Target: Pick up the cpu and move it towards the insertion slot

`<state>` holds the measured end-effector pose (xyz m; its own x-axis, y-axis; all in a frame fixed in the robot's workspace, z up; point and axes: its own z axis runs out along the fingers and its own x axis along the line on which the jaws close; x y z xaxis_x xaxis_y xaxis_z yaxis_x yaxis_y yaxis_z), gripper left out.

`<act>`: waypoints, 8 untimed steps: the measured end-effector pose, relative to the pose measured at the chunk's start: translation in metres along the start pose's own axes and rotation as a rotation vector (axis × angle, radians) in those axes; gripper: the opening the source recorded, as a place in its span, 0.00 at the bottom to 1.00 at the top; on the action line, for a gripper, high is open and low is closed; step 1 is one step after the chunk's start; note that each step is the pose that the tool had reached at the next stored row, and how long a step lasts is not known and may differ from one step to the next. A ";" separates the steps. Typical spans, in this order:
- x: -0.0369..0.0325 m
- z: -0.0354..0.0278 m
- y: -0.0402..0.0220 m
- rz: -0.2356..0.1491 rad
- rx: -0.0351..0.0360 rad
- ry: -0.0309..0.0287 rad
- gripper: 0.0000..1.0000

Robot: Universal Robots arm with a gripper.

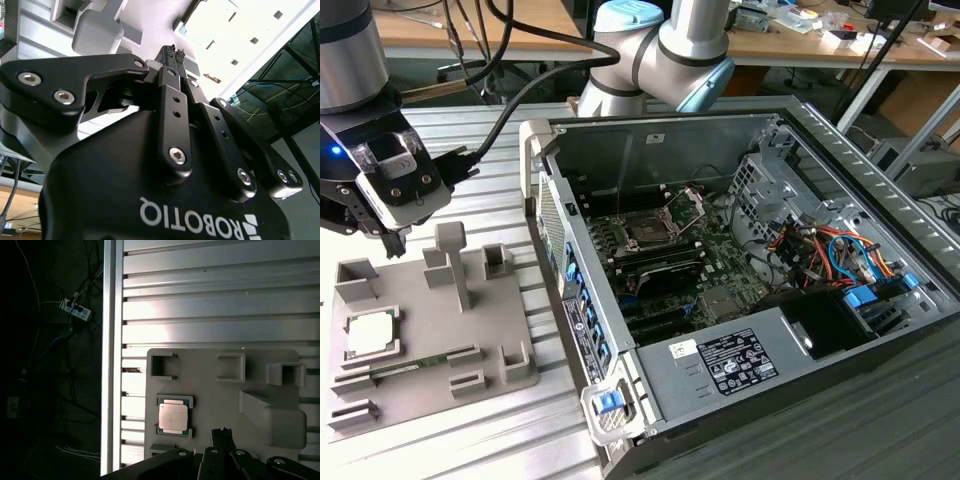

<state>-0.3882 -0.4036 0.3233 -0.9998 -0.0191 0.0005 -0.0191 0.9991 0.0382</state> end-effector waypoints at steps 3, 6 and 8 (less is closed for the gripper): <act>0.0000 0.0017 -0.0001 0.000 0.0000 0.0000 0.11; 0.0000 0.0029 -0.0001 0.000 0.0000 -0.0001 0.11; 0.0000 0.0039 -0.0001 0.000 0.0000 0.0000 0.11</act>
<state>-0.3882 -0.4036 0.3193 -0.9998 -0.0191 0.0005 -0.0191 0.9991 0.0382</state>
